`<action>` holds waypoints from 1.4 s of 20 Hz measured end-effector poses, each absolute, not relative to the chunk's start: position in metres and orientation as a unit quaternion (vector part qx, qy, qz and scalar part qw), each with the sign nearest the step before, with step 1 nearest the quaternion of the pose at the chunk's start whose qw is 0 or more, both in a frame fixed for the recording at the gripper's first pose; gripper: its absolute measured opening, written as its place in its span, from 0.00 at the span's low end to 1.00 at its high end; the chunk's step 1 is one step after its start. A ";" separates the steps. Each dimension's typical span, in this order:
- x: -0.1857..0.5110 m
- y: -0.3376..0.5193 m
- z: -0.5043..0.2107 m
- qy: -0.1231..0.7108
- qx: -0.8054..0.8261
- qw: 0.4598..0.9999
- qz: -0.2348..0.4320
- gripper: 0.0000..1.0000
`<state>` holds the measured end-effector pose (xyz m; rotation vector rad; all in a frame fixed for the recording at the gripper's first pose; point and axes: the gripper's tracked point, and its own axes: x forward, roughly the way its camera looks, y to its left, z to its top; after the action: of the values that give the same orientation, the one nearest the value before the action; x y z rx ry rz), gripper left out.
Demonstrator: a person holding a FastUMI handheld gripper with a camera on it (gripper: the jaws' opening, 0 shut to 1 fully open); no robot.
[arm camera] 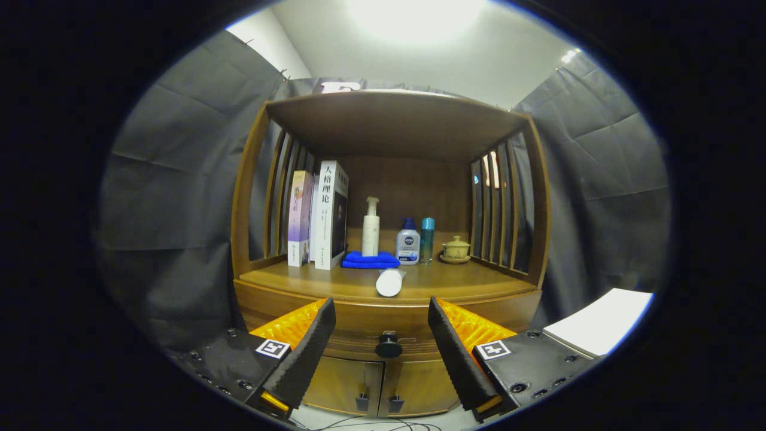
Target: Pull open the drawer, take out the items inside it, and place them on the countertop above the cabinet.
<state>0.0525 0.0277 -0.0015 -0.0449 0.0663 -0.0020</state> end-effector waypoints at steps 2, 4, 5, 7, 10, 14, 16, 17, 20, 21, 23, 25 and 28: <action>0.033 0.025 0.017 0.023 -0.018 1.000 -0.005 0.97; 0.016 0.021 0.031 0.014 -0.017 1.000 -0.009 0.97; 0.006 0.017 0.037 0.013 -0.015 1.000 -0.015 0.97; -0.010 0.012 0.043 0.013 -0.006 1.000 -0.021 0.97; -0.028 0.000 0.049 0.011 -0.005 0.999 -0.030 0.97; -0.045 -0.003 0.039 0.020 -0.027 0.999 -0.029 0.97; -0.049 0.000 0.036 0.017 -0.037 0.999 -0.023 0.97; -0.051 0.002 0.032 0.018 -0.040 0.999 -0.019 0.97; -0.056 0.011 0.032 0.018 -0.037 0.999 -0.009 0.97; -0.057 0.014 0.036 0.013 -0.035 0.999 -0.005 0.97; -0.060 0.016 0.044 0.004 -0.035 0.999 -0.002 0.97; -0.062 0.018 0.050 -0.004 -0.037 0.999 0.000 0.97; -0.063 0.019 0.054 -0.009 -0.037 0.999 0.001 0.97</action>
<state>-0.0628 0.0185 0.0543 -0.0737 -0.0186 0.0012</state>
